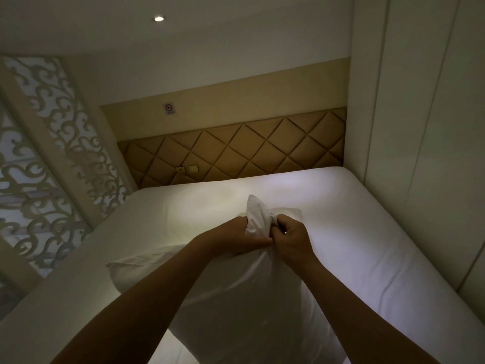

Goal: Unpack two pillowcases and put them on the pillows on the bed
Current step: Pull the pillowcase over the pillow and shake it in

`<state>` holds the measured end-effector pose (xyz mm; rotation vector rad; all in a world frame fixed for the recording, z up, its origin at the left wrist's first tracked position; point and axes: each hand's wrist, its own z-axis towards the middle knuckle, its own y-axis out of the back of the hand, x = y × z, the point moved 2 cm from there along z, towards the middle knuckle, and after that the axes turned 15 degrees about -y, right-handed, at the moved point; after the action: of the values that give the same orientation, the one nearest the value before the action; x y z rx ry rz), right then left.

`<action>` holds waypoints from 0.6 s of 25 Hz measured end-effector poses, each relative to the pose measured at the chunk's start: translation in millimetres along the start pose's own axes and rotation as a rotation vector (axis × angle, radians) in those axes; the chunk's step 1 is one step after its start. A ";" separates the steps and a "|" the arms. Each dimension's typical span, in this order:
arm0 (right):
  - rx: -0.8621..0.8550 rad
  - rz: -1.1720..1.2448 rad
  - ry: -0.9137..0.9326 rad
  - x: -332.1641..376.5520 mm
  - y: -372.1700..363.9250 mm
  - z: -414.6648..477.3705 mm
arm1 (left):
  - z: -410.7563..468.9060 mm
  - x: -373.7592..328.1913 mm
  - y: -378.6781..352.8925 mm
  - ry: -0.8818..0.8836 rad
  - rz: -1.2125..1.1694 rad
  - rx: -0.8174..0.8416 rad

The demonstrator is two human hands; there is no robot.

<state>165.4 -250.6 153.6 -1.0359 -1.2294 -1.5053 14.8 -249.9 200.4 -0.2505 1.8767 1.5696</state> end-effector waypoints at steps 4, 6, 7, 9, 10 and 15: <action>0.021 0.043 -0.038 -3.5 9.1 1.2 | 0.2 -7.6 2.4 -0.070 0.066 -0.136; 0.020 0.059 -0.074 -6.5 11.7 1.1 | -0.2 -11.0 -3.0 -0.117 0.049 -0.242; 0.014 0.060 -0.096 -7.1 11.6 1.1 | 2.1 -11.8 -5.9 -0.128 0.080 -0.277; -0.020 0.044 -0.125 -6.9 11.1 3.5 | 7.0 -17.8 -4.2 -0.156 0.184 -0.329; -0.047 0.038 -0.123 -5.3 12.2 6.8 | 9.2 -22.4 0.8 -0.173 0.243 -0.366; -0.115 -0.061 -0.058 10.9 22.7 25.7 | 16.0 -48.4 39.0 -0.285 0.438 -0.518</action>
<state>186.3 -228.8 173.1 -1.1333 -1.2364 -1.6185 36.3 -237.7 259.7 0.1716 1.3351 2.2448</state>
